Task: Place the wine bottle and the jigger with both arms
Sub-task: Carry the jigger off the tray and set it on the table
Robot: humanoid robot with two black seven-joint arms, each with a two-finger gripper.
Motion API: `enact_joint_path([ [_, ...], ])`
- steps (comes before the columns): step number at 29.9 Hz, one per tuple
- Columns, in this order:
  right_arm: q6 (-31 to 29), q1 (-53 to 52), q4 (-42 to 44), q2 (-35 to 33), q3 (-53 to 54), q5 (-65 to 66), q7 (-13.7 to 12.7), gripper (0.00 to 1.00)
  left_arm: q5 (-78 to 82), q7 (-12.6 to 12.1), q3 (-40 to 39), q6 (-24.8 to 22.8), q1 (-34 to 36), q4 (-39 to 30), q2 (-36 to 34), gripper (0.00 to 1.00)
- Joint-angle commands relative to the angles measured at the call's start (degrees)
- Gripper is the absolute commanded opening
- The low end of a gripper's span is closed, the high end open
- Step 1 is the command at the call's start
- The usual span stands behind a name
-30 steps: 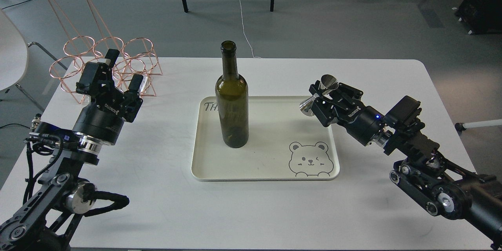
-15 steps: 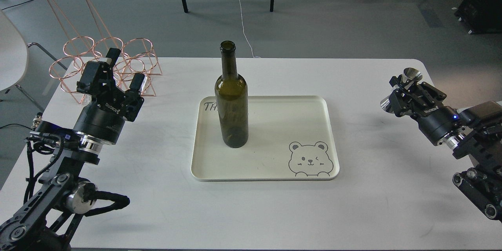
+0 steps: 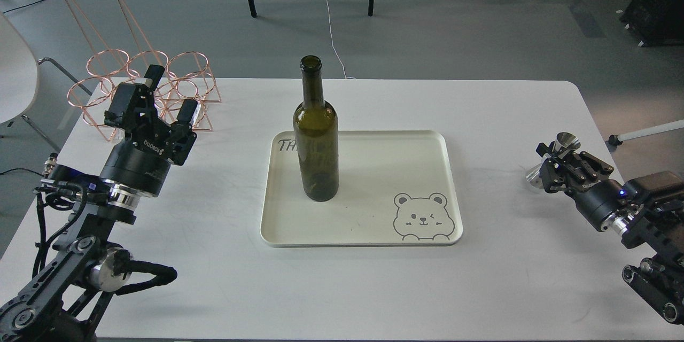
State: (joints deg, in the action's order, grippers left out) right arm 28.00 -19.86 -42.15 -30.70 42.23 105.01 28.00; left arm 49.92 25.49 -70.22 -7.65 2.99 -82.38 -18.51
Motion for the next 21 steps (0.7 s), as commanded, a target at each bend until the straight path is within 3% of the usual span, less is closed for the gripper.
enact_joint_path([
  [1, 0.0, -0.09, 0.22, 0.46, -2.23, -2.09, 0.0, 0.33, 0.0, 0.0, 0.0, 0.0, -0.18, -0.24, -0.03, 0.98],
  [7, 0.0, -0.09, 0.22, 0.46, -3.03, -3.15, 0.0, 0.4, 0.0, 0.0, 0.0, 0.0, -0.18, -0.24, -0.03, 0.98],
  [12, 0.0, -0.17, -0.04, -0.07, -4.43, -3.41, 0.0, 0.79, 0.08, 0.0, 0.0, -0.08, -0.18, -0.24, 0.06, 0.98],
  [14, 0.0, 0.09, -1.0, -0.59, -5.74, -3.93, 0.0, 0.9, 0.09, 0.0, 0.0, -0.09, -0.18, -0.24, 0.06, 0.98],
  [21, 0.0, 3.77, -9.69, -11.56, -10.66, -9.46, 0.0, 0.96, 0.0, 0.0, 0.0, -0.09, -0.18, -0.33, 0.06, 0.98],
])
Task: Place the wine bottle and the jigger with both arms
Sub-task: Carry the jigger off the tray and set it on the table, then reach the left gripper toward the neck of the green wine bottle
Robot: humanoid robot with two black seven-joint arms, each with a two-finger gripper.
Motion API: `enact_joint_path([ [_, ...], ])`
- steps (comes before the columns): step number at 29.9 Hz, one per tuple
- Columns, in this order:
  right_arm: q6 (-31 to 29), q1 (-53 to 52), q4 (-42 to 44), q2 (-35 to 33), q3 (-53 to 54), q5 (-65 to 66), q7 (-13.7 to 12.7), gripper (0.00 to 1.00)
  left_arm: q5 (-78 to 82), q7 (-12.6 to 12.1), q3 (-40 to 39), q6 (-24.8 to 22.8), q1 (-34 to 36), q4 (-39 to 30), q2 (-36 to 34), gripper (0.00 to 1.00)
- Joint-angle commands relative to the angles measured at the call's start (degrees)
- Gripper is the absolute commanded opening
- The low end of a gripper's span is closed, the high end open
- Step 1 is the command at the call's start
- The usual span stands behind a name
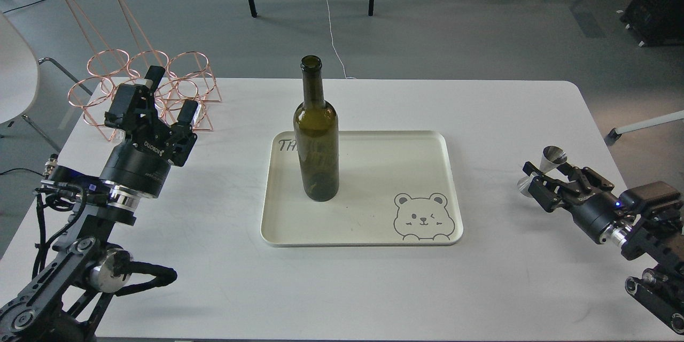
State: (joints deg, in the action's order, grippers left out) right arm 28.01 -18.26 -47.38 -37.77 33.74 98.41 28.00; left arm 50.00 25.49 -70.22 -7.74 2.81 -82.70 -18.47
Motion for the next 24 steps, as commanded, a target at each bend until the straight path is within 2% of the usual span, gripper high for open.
enact_joint_path([
  [1, -0.01, 2.96, -6.21, -6.5, -2.71, -3.83, 0.0, 0.96, -0.08, 0.0, 0.0, 0.0, 0.0, -0.01, 0.1, 0.98],
  [4, -0.01, 5.33, -12.28, -13.97, -4.12, -6.91, 0.0, 0.96, 0.01, 0.0, 0.0, 0.0, 0.0, -0.01, 0.02, 0.98],
  [8, -0.01, 7.8, -24.75, -25.74, -5.62, -13.75, 0.0, 0.97, -0.08, 0.0, 0.0, -0.17, 0.09, -0.01, 0.02, 0.98],
  [11, -0.01, 7.97, -35.9, -31.38, -5.79, -26.46, 0.0, 0.97, -0.08, 0.08, 0.09, -0.17, 0.09, -0.01, 0.02, 0.98],
  [13, -0.01, 7.36, -41.96, -32.19, -5.27, -36.29, 0.0, 0.97, -0.08, 0.26, 0.17, -0.17, 0.09, -0.01, 0.02, 0.98],
  [17, -0.01, 2.99, -47.1, -29.48, -4.3, -53.54, 0.0, 0.97, 0.1, 2.51, 0.09, -0.17, 0.18, -0.35, -1.03, 0.98],
  [21, -0.58, -3.35, -43.95, -17.36, -4.83, -70.25, 0.0, 0.98, 0.89, 2.51, 0.88, -0.35, 0.0, -3.16, -4.99, 0.98],
  [24, -7.86, -5.29, -40.61, -9.97, -3.34, -80.28, 0.0, 0.98, 4.39, 2.51, 0.88, -0.44, -0.09, -6.41, -7.71, 0.98],
])
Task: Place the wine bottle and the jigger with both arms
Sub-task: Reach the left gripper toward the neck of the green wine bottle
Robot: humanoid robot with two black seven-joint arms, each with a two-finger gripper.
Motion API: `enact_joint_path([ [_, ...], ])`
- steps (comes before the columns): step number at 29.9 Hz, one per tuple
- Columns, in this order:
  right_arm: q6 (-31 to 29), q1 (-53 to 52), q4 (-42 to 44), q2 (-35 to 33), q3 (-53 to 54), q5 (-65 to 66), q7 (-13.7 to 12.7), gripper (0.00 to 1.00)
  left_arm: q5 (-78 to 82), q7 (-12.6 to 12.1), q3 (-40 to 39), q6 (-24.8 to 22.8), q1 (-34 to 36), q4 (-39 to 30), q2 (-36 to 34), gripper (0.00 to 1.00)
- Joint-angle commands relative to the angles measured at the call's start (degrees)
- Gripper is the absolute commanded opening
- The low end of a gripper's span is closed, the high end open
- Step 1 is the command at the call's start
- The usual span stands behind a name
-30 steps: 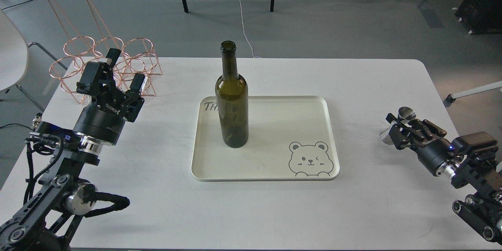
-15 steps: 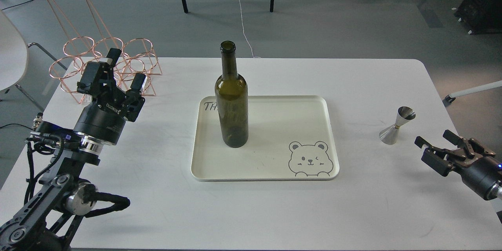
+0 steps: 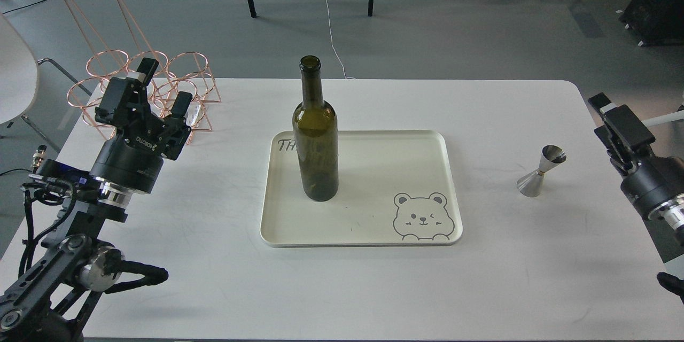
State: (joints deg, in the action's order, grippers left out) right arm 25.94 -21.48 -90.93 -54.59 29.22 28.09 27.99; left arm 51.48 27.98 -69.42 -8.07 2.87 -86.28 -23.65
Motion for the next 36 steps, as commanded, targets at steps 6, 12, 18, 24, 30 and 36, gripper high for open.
enact_joint_path([
  [6, -15.73, -2.17, 6.99, 13.9, 3.74, -22.37, 0.01, 0.98, 20.73, 0.02, 0.07, -0.28, 0.29, -8.73, -11.75, 0.98],
  [12, -19.17, -2.17, 8.58, 14.69, 2.16, -22.38, 0.01, 0.98, 48.22, 0.02, 1.91, -0.36, 4.5, -11.8, -20.8, 0.98],
  [18, -19.26, -2.34, 8.58, 14.34, 2.07, -22.2, 0.01, 0.98, 61.8, 0.02, 11.56, -0.63, 17.76, -11.11, -22.93, 0.98],
  [24, -19.26, -2.34, 8.58, 14.16, 2.07, -20.98, 0.01, 0.98, 65.76, 0.02, 20.81, -0.8, 27.62, -7.07, -22.31, 0.98],
  [30, -19.26, -2.17, 8.49, 14.16, 2.07, -20.62, 0.01, 0.98, 65.85, 0.02, 23.54, -0.8, 30.79, -2.41, -19.07, 0.98],
  [36, -19.26, -2.26, 8.67, 14.08, 1.98, -20.53, 0.01, 0.98, 65.59, 0.02, 25.82, -0.89, 33.34, 1.11, -16.34, 0.98],
])
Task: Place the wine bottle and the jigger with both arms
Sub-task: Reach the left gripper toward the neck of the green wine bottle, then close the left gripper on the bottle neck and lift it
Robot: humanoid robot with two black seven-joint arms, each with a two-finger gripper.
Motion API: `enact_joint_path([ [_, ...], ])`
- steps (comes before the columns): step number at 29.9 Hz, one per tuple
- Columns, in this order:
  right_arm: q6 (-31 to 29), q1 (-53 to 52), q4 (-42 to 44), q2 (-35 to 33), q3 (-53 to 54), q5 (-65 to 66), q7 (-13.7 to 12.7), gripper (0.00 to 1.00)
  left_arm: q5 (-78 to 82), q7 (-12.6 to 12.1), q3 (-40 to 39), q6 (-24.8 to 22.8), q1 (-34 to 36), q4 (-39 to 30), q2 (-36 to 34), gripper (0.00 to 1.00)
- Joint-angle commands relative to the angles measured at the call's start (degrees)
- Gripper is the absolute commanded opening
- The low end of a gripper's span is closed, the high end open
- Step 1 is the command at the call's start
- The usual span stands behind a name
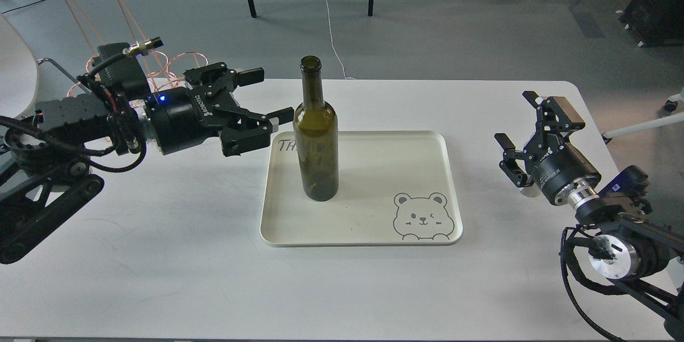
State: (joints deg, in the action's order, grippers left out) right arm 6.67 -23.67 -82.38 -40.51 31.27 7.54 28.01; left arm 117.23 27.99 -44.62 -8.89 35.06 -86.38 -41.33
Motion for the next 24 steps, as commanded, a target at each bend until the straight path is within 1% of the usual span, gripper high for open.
enact_joint_path([
  [1, 0.01, -0.06, 0.12, -0.01, -0.07, 0.11, -0.01, 0.98, -0.16, 0.01, 1.46, -0.07, 1.59, 1.48, 1.87, 0.98],
  [15, 0.01, 0.03, 0.29, -0.01, -0.07, 0.11, -0.01, 0.98, -0.51, 0.01, 6.39, -0.07, 8.88, 8.51, 8.9, 0.98],
  [18, 0.01, 0.11, 0.29, -0.01, -0.07, 0.11, -0.01, 0.98, -0.78, 0.01, 7.18, -0.07, 9.33, 8.78, 9.43, 0.94],
  [19, 0.01, 0.12, 0.29, -0.01, -0.07, 0.11, -0.01, 0.98, -0.78, 0.01, 7.18, -0.07, 9.33, 8.78, 9.43, 0.92],
  [20, 0.01, 0.12, 0.29, -0.01, -0.07, 0.11, -0.01, 0.98, -0.78, 0.01, 7.18, -0.16, 9.33, 8.78, 9.43, 0.87],
  [21, 0.01, 0.2, 0.29, -0.01, -0.07, 0.11, -0.01, 0.98, -0.78, 0.01, 7.18, -0.34, 9.33, 8.78, 9.43, 0.8],
  [22, 0.01, 0.2, 0.38, -0.01, -0.07, 0.11, -0.01, 0.98, -0.78, 0.01, 7.27, -0.6, 9.33, 8.78, 9.43, 0.68],
  [23, 0.01, 0.29, 0.38, -0.01, -0.07, 0.11, -0.01, 0.98, -0.78, 0.01, 7.27, -0.69, 9.33, 8.78, 9.43, 0.6],
  [24, 0.01, 0.29, 0.38, -0.01, -0.07, 0.11, -0.01, 0.98, -0.78, 0.01, 7.27, -0.69, 9.41, 8.78, 9.52, 0.56],
])
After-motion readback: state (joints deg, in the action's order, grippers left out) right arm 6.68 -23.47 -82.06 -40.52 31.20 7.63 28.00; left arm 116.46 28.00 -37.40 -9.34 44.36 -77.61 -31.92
